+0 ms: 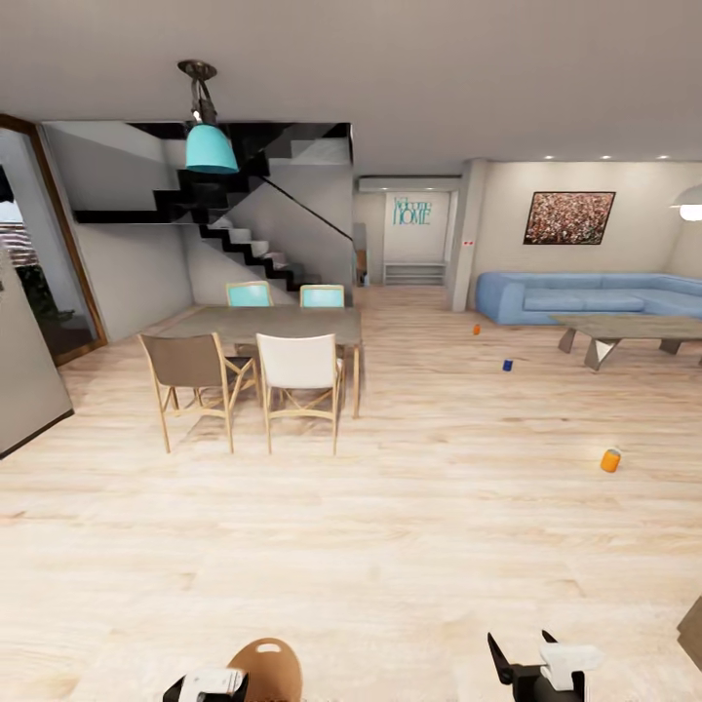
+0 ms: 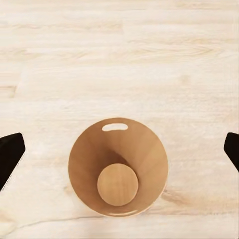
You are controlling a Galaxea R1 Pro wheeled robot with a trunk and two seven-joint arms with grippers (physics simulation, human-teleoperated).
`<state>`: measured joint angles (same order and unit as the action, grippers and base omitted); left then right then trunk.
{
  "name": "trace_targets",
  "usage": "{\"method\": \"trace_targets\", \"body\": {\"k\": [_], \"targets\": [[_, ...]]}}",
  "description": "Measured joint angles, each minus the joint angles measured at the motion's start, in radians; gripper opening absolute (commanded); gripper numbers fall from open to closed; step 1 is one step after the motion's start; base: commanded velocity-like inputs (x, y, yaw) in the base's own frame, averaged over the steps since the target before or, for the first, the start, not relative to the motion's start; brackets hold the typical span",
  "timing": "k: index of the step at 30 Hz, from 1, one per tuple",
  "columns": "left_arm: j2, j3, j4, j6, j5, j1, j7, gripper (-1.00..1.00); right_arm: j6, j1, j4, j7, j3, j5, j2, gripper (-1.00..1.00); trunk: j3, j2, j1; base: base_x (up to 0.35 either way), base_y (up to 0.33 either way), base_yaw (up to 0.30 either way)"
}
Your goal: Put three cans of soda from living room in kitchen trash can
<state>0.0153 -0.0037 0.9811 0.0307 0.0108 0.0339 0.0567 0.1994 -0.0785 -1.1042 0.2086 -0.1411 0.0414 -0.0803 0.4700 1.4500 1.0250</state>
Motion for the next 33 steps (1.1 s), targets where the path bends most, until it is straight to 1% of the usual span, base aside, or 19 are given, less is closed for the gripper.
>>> {"method": "trace_targets", "body": {"k": [10,33], "targets": [[0.000,0.001,-0.004,0.000,-0.003,0.000,0.000,1.00,0.000,0.000,0.004,0.000,0.000,0.000,-0.004,1.00,0.000,0.000,0.000,-0.009,0.309,0.000],[0.000,0.001,-0.010,0.000,-0.004,0.000,0.003,1.00,-0.002,0.002,0.006,-0.009,0.001,0.000,-0.003,1.00,0.000,0.000,0.000,0.004,0.302,0.000]]}}
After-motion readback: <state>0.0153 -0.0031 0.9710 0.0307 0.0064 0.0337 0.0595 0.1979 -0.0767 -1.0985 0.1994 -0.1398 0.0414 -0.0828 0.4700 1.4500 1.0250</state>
